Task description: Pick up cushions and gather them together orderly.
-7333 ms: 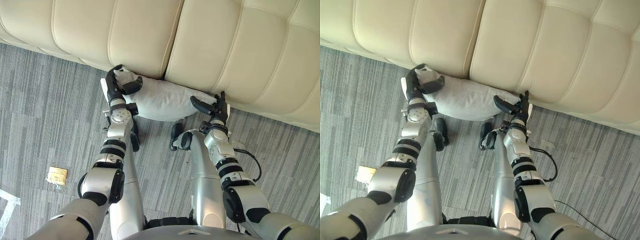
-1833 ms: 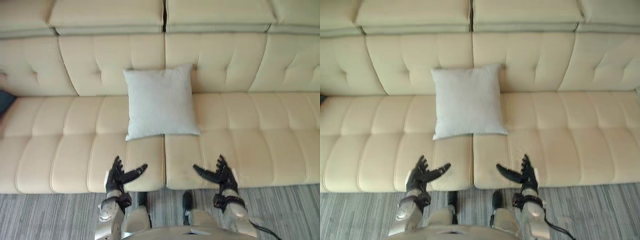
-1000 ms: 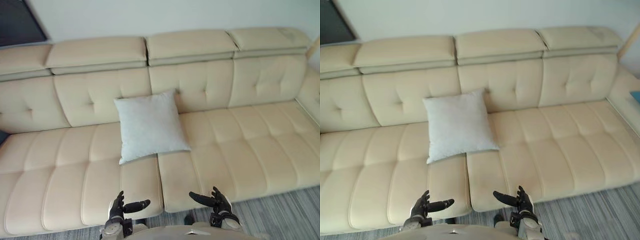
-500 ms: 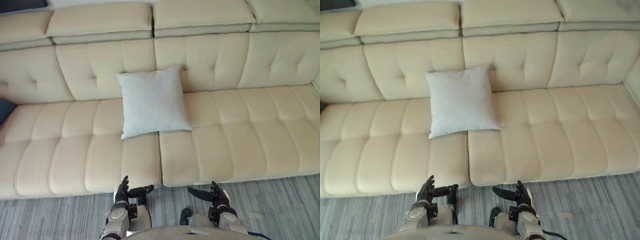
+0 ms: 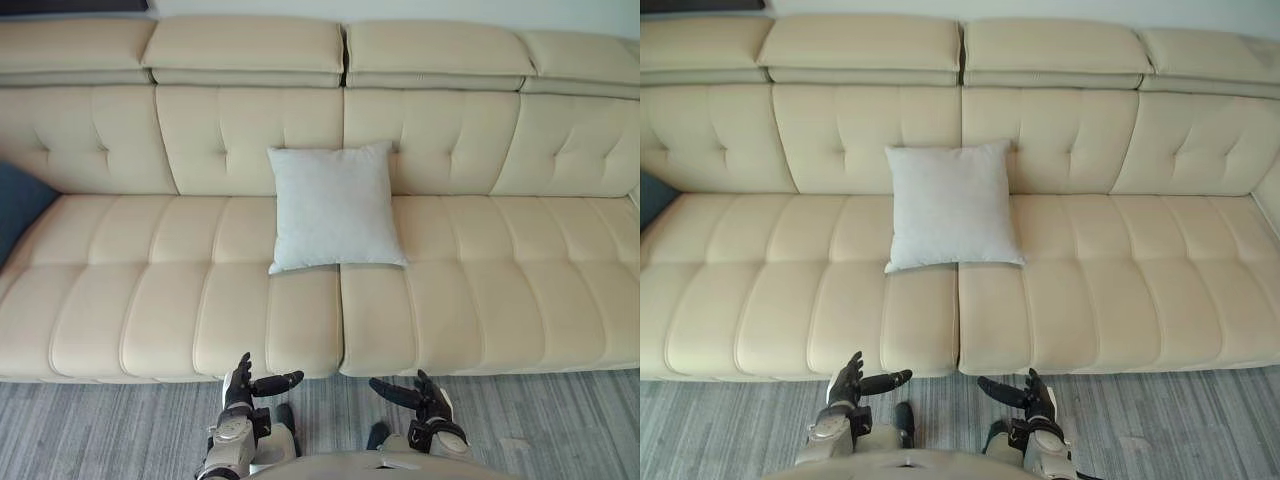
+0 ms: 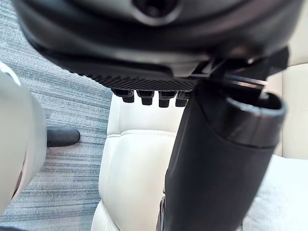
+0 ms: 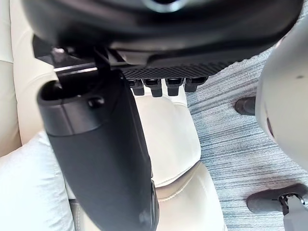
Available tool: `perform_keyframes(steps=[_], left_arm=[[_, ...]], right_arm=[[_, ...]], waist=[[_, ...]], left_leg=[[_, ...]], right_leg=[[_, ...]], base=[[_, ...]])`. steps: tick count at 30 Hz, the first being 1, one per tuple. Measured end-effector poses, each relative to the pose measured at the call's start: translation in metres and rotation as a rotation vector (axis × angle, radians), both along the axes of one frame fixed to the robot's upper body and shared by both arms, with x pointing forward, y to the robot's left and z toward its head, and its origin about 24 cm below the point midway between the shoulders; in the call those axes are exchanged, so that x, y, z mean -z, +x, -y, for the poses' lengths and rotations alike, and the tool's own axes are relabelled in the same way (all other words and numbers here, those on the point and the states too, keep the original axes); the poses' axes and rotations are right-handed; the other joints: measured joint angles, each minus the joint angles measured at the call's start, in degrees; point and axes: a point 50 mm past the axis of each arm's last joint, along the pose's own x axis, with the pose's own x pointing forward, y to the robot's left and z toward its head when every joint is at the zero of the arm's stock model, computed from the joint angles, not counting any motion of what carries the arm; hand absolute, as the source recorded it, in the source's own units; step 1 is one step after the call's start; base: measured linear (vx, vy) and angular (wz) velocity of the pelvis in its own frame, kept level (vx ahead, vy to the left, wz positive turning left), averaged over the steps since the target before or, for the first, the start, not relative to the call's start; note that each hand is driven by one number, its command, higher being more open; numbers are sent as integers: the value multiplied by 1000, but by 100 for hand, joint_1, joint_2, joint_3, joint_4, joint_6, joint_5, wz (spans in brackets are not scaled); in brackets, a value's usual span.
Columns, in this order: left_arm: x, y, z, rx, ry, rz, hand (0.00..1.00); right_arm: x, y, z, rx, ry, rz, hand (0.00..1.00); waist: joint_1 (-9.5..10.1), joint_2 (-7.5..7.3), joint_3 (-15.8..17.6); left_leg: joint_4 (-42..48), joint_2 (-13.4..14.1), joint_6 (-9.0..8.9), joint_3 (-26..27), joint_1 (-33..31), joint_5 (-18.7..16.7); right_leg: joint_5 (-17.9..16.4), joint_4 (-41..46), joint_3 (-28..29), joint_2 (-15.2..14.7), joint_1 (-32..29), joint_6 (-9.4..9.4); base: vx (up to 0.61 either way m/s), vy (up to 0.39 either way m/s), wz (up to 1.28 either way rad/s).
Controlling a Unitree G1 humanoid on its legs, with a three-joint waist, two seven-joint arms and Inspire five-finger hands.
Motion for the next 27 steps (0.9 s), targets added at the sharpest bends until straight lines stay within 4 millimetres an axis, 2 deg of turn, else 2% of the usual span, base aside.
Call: perform_keyframes(steps=[1,3,6,9,14,19,23,24,26,27], left_arm=[[1,-3,-3,-2,8,-10,100],[4,-9,-8,-5,22,-31,100],[9,-17,-14,-5,35,-73,100],[14,-26,-17,-2,42,-116,100],[20,-40,-22,48,59,-178,100],[22,-41,-21,104,76,-198,100],[21,-36,-19,172,106,-204,100],[21,-33,-19,180,111,-199,100],[19,-29,-19,186,117,-188,100],[18,-22,-12,190,102,-176,100]], right_arm=[[1,-2,-6,-3,22,-6,100],[3,-5,-10,-1,38,-15,100],[6,-8,-9,15,44,-38,100],[9,-11,-3,45,43,-58,100],[13,-18,4,47,28,-102,100],[15,-23,9,81,32,-119,100],[14,-20,9,69,29,-113,100],[14,-17,9,63,28,-106,100],[12,-12,7,46,25,-94,100],[10,-6,11,43,12,-77,100]], waist=[[5,-88,-47],[-4,-169,-101],[-9,-109,-168],[-22,-30,-217],[-95,-43,-293],[-150,-52,-290],[-227,-89,-260],[-292,-107,-222],[-335,-116,-150],[-377,22,-58]], left_leg=[[-242,-117,65,50,129,114],[-557,-269,141,83,379,230],[-1149,-447,208,129,842,474],[-1613,-537,204,138,1199,674],[-1824,-517,183,187,1509,700],[-1825,-490,181,322,1581,698],[-1823,-402,93,880,1650,580],[-1797,-380,63,1049,1614,489],[-1631,-284,67,1288,1479,341],[-1454,-81,26,1670,1383,275]], right_leg=[[91,-188,26,-59,73,46],[226,-438,41,-134,268,135],[365,-739,77,-180,572,190],[439,-930,77,-145,803,227],[466,-1127,141,-37,1053,187],[561,-1249,396,18,1041,85],[722,-1232,1012,126,722,74],[820,-1239,1057,152,595,20],[944,-1305,642,213,402,-397],[708,-1179,-567,55,333,-1118]], base=[[-37,185,-2],[-20,136,0],[-8,85,-3],[14,20,-3],[49,-23,-7],[-6,-18,-29],[-69,2,-81],[-104,3,-85],[-98,-31,-100],[-51,-45,-134]])
